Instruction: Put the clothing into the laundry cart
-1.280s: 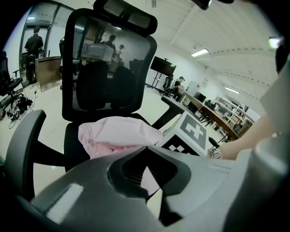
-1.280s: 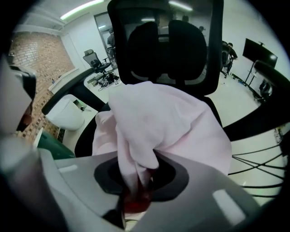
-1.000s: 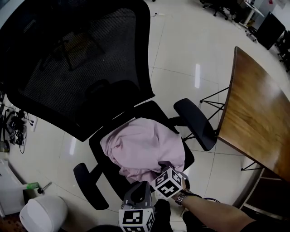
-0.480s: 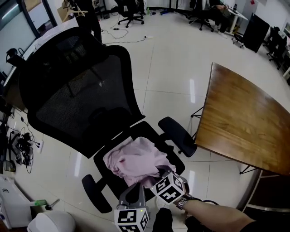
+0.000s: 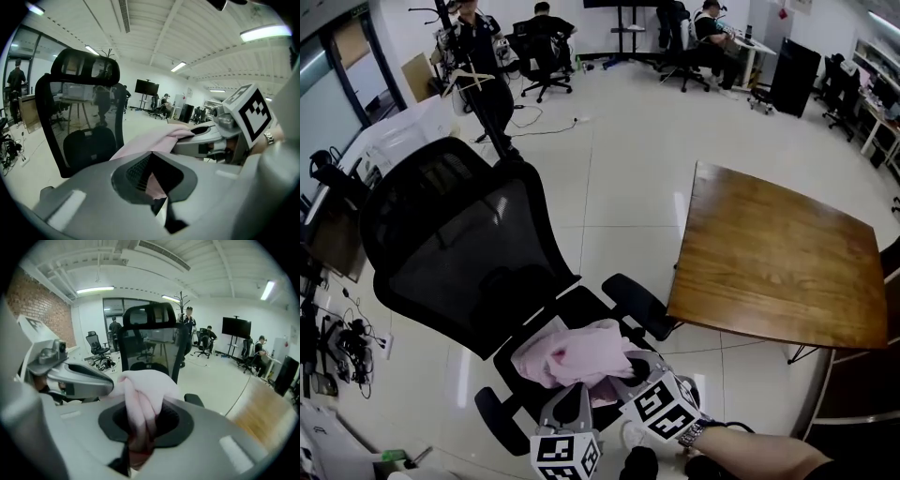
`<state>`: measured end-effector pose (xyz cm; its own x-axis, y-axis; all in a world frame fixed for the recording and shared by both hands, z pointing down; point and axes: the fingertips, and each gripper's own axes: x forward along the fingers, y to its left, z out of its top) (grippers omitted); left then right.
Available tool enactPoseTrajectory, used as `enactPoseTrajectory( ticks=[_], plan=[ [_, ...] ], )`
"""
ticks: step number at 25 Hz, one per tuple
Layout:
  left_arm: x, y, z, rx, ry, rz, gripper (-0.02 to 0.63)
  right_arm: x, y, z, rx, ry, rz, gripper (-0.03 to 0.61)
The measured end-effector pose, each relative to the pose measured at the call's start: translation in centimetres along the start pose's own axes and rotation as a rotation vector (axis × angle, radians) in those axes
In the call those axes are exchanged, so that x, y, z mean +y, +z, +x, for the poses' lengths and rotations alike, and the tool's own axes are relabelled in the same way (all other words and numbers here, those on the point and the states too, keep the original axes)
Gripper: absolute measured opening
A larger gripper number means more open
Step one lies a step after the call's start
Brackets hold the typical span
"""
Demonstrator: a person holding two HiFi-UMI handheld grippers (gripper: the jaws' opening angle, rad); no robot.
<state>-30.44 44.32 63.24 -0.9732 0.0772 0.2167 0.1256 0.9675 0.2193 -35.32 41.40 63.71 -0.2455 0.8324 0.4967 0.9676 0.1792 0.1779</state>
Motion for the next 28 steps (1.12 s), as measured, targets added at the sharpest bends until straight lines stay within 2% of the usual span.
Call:
enactPoseTrajectory(
  ticks=[3, 4, 10, 14, 19, 22, 24, 28],
  plan=[
    [-2.1, 1.4, -2.4, 0.074, -0.052, 0.014, 0.002, 0.9, 2.3, -3.4, -0.051, -0.031, -0.008, 0.071],
    [-2.6, 1.8, -3.0, 0.075, -0.072, 0.022, 0.002, 1.1, 2.8, -4.4, -0.065, -0.045, -0.004, 0.071],
    [-6.2, 6.7, -5.2, 0.005, -0.204, 0.062, 0.002, -0.4, 4.8, -10.2, -0.119, -0.181, 0.061, 0.071],
    [-8.6, 8.2, -5.6, -0.007, -0.283, 0.098, 0.002, -2.1, 5.5, -14.6, -0.145, -0.291, 0.099, 0.071],
    [-7.2, 8.6, -9.4, -0.01, -0.36, 0.129, 0.002, 1.8, 8.6, -17.9, -0.184, -0.398, 0.101, 0.071],
    [-12.5, 12.7, -11.8, -0.011, -0.399, 0.151, 0.002, 1.3, 12.0, -26.0, -0.22, -0.451, 0.102, 0.071],
    [-16.8, 16.2, -11.7, -0.011, -0.432, 0.173, 0.002, -0.8, 14.4, -31.6, -0.246, -0.495, 0.104, 0.071],
    [-19.8, 19.0, -7.7, -0.018, -0.519, 0.203, 0.002, -5.4, 16.4, -35.7, -0.274, -0.611, 0.096, 0.071]
  ],
)
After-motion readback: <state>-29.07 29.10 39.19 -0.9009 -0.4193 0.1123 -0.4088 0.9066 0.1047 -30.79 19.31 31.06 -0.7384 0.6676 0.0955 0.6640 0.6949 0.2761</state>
